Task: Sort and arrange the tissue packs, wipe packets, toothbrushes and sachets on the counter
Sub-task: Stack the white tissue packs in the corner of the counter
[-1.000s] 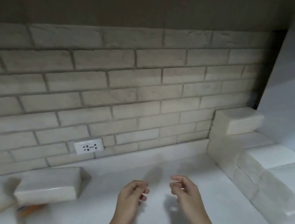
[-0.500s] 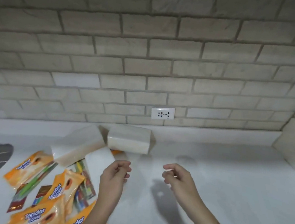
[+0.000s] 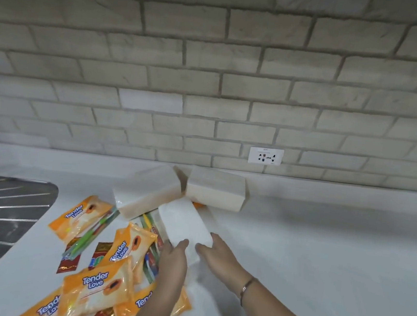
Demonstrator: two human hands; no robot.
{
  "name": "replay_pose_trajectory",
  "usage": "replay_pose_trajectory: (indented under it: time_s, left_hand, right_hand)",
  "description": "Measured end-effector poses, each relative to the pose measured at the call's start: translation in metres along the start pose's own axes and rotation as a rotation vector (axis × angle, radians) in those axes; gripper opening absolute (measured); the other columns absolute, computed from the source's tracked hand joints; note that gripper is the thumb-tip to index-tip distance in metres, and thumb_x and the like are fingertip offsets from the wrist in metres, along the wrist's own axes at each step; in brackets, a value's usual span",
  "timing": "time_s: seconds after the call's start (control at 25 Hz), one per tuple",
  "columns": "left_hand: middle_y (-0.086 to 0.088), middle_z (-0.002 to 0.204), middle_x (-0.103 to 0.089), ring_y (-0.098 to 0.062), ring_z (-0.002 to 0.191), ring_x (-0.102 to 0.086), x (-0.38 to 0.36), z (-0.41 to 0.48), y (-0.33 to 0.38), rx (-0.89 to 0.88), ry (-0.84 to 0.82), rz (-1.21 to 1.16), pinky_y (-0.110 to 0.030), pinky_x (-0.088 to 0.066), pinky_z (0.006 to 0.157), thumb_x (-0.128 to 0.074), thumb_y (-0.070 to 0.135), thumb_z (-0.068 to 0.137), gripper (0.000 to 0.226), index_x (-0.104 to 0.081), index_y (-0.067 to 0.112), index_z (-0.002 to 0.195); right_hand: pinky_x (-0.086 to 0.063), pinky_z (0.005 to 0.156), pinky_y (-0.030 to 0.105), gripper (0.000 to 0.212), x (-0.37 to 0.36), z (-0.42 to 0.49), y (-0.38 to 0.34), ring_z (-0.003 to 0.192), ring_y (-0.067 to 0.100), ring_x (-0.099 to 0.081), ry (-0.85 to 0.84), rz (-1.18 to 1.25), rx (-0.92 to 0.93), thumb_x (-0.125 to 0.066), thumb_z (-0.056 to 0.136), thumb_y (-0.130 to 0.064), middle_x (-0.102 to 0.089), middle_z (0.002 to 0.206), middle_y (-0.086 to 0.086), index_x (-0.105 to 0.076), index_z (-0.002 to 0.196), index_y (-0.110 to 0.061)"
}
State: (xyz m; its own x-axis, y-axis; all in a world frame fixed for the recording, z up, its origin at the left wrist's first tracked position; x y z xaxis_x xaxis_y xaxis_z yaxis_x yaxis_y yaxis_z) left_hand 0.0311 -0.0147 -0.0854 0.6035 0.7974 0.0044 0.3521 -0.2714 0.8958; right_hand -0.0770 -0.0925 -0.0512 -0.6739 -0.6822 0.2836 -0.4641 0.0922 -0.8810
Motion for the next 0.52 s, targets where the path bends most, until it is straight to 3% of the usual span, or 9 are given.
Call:
replay_pose_trajectory:
  time_s: [0.08,0.2,0.28,0.36,0.44,0.52]
  left_hand:
    - [-0.002,0.151,-0.050,-0.028,0.138,-0.046,-0.003,-0.004,-0.001,-0.007,-0.016,-0.010,-0.053,-0.037,0.116,-0.060,0.042,0.089,0.070,-0.041,0.021,0.152]
    - [0.003,0.158,-0.041,-0.022,0.146,-0.037,-0.010,-0.015,-0.004,-0.110,-0.028,0.017,-0.053,-0.029,0.121,-0.052,0.048,0.096,0.063,-0.038,0.027,0.154]
    - [0.009,0.153,-0.047,-0.016,0.142,-0.043,-0.018,-0.025,0.002,-0.234,-0.034,0.007,-0.052,-0.034,0.118,-0.051,0.054,0.094,0.058,-0.044,0.037,0.149]
    - [0.017,0.142,-0.054,-0.002,0.132,-0.050,-0.028,-0.039,0.018,-0.340,-0.041,-0.058,-0.042,-0.041,0.113,-0.058,0.047,0.096,0.042,-0.054,0.042,0.138]
    - [0.021,0.133,-0.058,0.011,0.120,-0.054,-0.036,-0.047,0.035,-0.406,-0.094,-0.144,-0.030,-0.045,0.104,-0.064,0.026,0.098,0.033,-0.060,0.045,0.125]
    - [0.013,0.127,-0.067,-0.001,0.116,-0.063,-0.056,-0.057,0.045,-0.406,-0.224,-0.175,-0.033,-0.051,0.098,-0.068,0.019,0.095,0.033,-0.067,0.039,0.121]
  right_hand:
    - [-0.057,0.084,0.025,0.032,-0.001,-0.006,0.008,0.094,0.001,-0.070,0.031,0.073,-0.002,-0.062,0.088,-0.035,-0.073,0.113,-0.014,-0.063,0.119,-0.029]
    - [-0.054,0.073,0.023,0.019,0.008,-0.015,0.018,0.087,0.004,-0.072,0.093,0.226,-0.028,-0.067,0.091,-0.033,-0.073,0.102,-0.012,-0.067,0.108,-0.027]
    - [-0.054,0.074,0.028,0.016,0.019,-0.022,0.020,0.081,0.006,-0.067,0.130,0.313,-0.021,-0.067,0.093,-0.035,-0.068,0.096,-0.008,-0.064,0.101,-0.021]
    - [-0.053,0.077,0.036,0.027,0.038,-0.030,0.016,0.080,0.010,-0.063,0.194,0.383,0.053,-0.070,0.090,-0.043,-0.062,0.092,-0.003,-0.058,0.092,-0.018]
    - [-0.047,0.080,0.040,0.043,0.060,-0.037,0.010,0.084,0.018,-0.059,0.275,0.456,0.151,-0.074,0.078,-0.053,-0.059,0.090,0.004,-0.056,0.088,-0.015]
    - [-0.050,0.085,0.043,0.055,0.090,-0.042,0.011,0.090,0.021,-0.062,0.334,0.544,0.202,-0.079,0.070,-0.056,-0.060,0.097,0.004,-0.056,0.099,-0.016]
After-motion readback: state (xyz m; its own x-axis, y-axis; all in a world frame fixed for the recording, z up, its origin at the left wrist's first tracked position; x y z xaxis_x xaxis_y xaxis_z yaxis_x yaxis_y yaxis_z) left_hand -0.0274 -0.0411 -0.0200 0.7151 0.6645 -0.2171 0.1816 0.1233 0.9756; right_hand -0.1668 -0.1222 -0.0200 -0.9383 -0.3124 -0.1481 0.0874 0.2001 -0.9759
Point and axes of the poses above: each hand's wrist, its own z-axis towards the middle knuckle, its own x-axis out of the back of the hand, y = z × x, the point moved 3 cm from there along z, towards the middle knuckle
